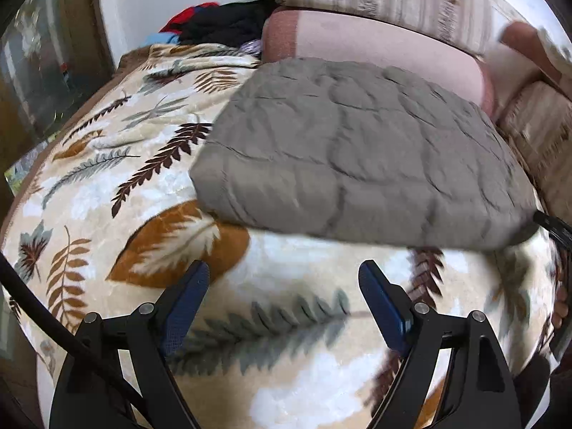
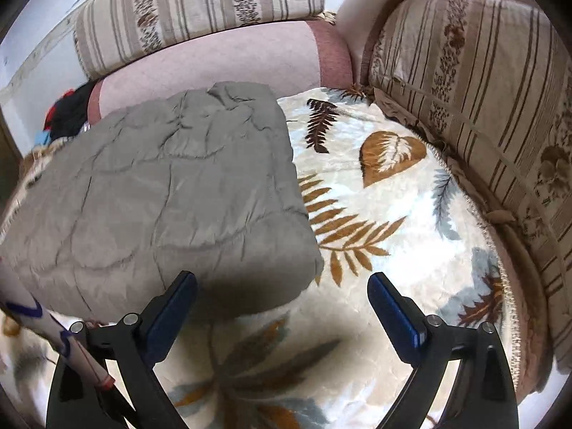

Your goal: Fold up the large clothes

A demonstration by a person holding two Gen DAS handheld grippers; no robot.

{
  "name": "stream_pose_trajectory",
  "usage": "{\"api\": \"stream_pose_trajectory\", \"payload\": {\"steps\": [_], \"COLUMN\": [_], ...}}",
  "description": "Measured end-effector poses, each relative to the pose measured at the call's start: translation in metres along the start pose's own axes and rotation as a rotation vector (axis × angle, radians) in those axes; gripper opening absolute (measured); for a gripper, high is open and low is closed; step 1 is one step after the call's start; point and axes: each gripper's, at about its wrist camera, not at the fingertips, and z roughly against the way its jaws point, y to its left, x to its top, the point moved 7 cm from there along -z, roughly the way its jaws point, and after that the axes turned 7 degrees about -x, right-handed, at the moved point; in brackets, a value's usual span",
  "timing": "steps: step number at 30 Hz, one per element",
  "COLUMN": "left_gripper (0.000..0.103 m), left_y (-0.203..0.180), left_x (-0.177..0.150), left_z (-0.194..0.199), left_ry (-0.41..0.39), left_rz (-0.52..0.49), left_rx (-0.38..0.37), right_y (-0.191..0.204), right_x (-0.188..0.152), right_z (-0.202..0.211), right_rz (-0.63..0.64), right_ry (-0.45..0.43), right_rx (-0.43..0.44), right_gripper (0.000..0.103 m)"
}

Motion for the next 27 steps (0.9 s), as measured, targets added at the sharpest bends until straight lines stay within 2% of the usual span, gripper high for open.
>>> {"api": "stream_pose_trajectory", "payload": {"steps": [4, 6, 10, 13, 15, 16, 17, 19, 22, 25, 27], "left_gripper": [0.085, 0.085, 0.091, 0.092, 0.092, 0.089, 0.087, 0.085, 0.087, 0.088, 0.087], "left_y": [0.038, 0.055, 0.075, 0.073, 0.067, 0.063, 0.06, 0.056, 0.049, 0.045, 0.045], "left_x": [0.035, 0.052, 0.081, 0.098, 0.107, 0.112, 0.121, 0.139, 0.16, 0.163, 0.161], "left_z": [-0.028, -0.047, -0.085, -0.111, -0.129, -0.137, -0.14, -0.142, -0.151, -0.151, -0.136], "left_ry": [0.016, 0.03, 0.061, 0.113, 0.16, 0.178, 0.167, 0.139, 0.127, 0.122, 0.088], "left_rz": [0.082, 0.123, 0.202, 0.224, 0.239, 0.239, 0.232, 0.202, 0.154, 0.129, 0.107], "left_rx": [-0.005, -0.046, -0.249, -0.393, -0.471, -0.472, -0.46, -0.408, -0.308, -0.256, -0.214], "right_y": [0.007, 0.014, 0.027, 0.034, 0.04, 0.042, 0.047, 0.055, 0.064, 0.062, 0.055], "right_x": [0.021, 0.029, 0.031, 0.035, 0.037, 0.038, 0.04, 0.048, 0.062, 0.065, 0.063], "right_z": [-0.018, -0.038, -0.076, -0.101, -0.114, -0.118, -0.121, -0.124, -0.132, -0.138, -0.136], "right_rz": [-0.054, -0.069, -0.111, -0.14, -0.169, -0.173, -0.179, -0.192, -0.198, -0.237, -0.259], "right_ry": [0.048, 0.104, 0.22, 0.28, 0.322, 0.336, 0.339, 0.324, 0.3, 0.271, 0.251], "right_rx": [0.087, 0.139, 0.236, 0.311, 0.396, 0.424, 0.459, 0.473, 0.444, 0.403, 0.367], "right_gripper": [0.098, 0.099, 0.101, 0.103, 0.103, 0.103, 0.099, 0.098, 0.098, 0.1, 0.101]}}
